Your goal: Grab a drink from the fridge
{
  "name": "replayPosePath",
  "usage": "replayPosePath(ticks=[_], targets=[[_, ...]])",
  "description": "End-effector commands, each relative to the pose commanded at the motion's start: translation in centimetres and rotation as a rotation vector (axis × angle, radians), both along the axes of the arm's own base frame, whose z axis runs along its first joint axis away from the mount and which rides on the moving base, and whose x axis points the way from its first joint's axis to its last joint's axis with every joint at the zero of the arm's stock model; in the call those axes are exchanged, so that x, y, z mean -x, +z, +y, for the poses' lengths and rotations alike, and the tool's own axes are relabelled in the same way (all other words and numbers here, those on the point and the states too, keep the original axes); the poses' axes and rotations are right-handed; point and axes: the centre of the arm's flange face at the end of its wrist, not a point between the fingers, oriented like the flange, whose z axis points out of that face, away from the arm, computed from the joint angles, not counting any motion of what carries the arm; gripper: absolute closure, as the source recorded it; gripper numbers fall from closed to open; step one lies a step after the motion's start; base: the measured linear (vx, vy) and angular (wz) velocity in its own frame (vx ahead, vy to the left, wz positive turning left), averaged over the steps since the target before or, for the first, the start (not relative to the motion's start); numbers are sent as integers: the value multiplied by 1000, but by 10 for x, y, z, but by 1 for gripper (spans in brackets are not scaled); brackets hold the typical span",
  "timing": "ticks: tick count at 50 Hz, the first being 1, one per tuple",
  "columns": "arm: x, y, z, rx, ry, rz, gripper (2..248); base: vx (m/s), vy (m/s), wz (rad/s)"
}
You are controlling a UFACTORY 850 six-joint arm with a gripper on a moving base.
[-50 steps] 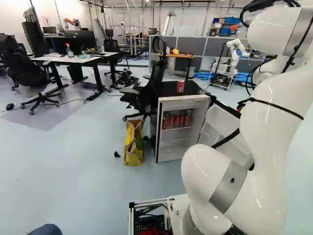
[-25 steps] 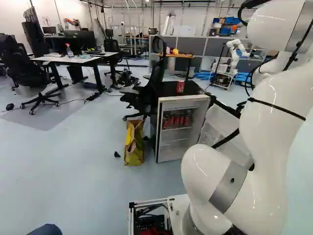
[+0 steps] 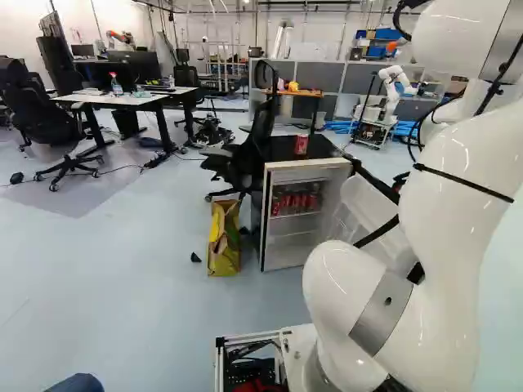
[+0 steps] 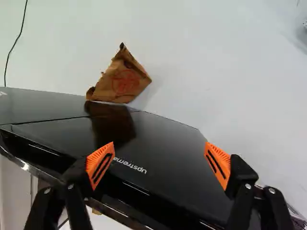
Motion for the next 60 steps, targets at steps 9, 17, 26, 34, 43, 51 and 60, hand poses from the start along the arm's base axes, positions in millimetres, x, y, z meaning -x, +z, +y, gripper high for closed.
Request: replayPosePath(ticks=[9,17,26,34,43,51,60], targets=[[4,0,9,-2,10,8,3,0,0,0],[6,0,18,-4,23,14,3,0,0,0],[7,0,28,-5,39,21,3,0,0,0],[8,0,37,-7,54,27,3,0,0,0],[9,0,47,-8,71,34,3,0,0,0],[10,0,57,-9,88,40,3,0,0,0],[11,0,69,-9,108,47,3,0,0,0]])
